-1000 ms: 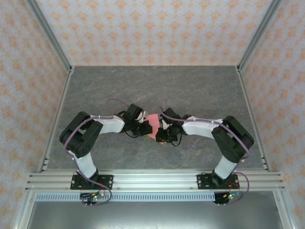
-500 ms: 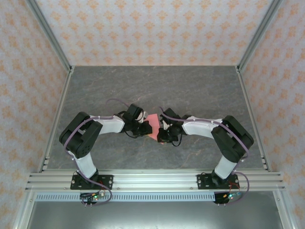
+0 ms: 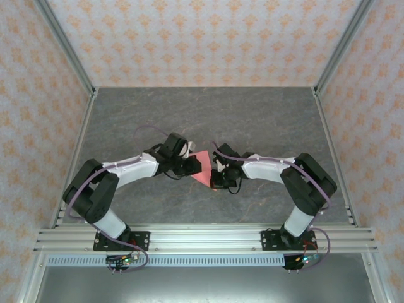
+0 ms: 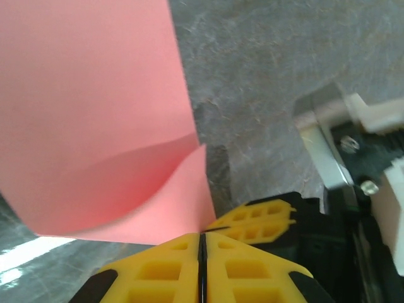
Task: Fold a paper plane with a square sheet of paper (fold left side to right side)
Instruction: Third fold the triangle at the center of the table.
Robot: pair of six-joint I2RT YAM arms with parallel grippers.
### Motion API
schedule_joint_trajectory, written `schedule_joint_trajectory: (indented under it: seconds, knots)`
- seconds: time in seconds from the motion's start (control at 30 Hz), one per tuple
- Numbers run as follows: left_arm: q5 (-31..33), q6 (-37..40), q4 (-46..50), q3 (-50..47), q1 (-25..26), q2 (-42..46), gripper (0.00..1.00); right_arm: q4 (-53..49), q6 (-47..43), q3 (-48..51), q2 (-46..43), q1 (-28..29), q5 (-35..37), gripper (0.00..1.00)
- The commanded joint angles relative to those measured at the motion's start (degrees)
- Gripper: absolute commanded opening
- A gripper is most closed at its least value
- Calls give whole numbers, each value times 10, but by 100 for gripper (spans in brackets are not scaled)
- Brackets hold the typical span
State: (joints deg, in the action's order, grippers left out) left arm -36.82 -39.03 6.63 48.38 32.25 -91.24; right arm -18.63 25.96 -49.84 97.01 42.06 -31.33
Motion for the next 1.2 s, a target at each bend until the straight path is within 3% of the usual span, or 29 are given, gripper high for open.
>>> schedule_joint_trajectory:
  seconds: [0.0,0.23,0.6,1.17]
  knots:
    - [6,-6,1,-1,24,-3,10,-72,2,32,31,-1,49,0]
    - [0,-33,-52,-2,54,-50,8,-75,-1,29,35,-1,50,0]
    - [24,-37,-47,8,62,-86,8,-80,-5,23,36,-1,50,0]
    - [53,-53,-34,-14,41,-31,8,-78,-6,18,42,-1,45,0]
